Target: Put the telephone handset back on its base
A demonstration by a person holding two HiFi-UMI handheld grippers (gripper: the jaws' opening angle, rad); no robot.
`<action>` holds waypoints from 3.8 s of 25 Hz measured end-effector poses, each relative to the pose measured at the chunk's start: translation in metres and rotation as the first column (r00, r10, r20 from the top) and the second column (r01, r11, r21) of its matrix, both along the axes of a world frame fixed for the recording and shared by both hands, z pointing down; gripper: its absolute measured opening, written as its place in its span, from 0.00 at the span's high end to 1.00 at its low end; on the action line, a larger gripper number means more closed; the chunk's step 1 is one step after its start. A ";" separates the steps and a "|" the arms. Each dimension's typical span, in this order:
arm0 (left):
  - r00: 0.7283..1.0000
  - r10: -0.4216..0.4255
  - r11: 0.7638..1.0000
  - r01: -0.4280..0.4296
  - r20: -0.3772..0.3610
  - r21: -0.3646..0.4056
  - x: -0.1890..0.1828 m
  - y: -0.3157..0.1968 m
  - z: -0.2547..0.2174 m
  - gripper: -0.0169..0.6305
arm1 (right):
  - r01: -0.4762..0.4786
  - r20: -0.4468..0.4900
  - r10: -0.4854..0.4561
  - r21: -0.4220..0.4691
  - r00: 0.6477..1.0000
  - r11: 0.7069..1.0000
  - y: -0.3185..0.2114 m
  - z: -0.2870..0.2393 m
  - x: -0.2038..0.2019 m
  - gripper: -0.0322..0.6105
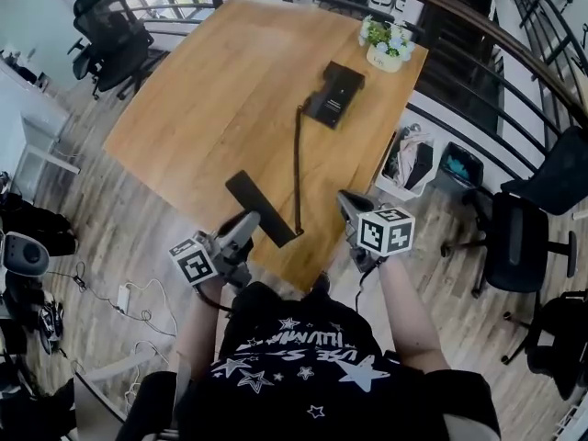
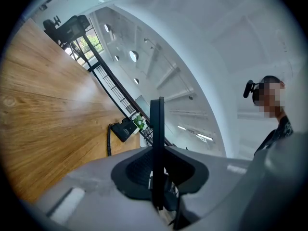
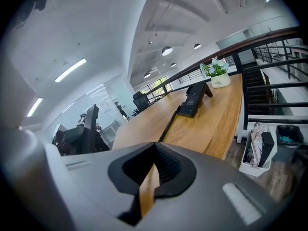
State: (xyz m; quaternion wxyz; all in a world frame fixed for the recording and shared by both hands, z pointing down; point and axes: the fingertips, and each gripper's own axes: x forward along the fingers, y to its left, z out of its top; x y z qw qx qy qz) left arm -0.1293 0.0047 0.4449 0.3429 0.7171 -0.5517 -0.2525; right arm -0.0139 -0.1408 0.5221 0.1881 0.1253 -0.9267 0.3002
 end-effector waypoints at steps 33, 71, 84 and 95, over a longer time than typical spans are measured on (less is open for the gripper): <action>0.652 0.748 0.655 -0.756 0.127 0.020 -0.097 -0.216 -0.026 0.86 | -0.553 -0.068 0.557 0.067 0.828 0.831 -0.062 -0.024 -0.044 0.95; 0.451 0.866 0.476 -0.876 0.215 -0.081 -0.098 -0.384 0.072 0.86 | -0.547 -0.125 0.535 -0.096 0.836 0.832 -0.141 0.057 -0.066 0.95; 0.400 0.869 0.450 -0.884 0.292 -0.129 -0.095 -0.387 0.085 0.84 | -0.545 -0.115 0.534 -0.101 0.837 0.833 -0.141 0.057 -0.072 0.95; 0.403 0.867 0.467 -0.863 0.292 -0.193 -0.099 -0.392 0.100 0.81 | -0.548 -0.113 0.538 -0.106 0.835 0.829 -0.140 0.057 -0.073 0.95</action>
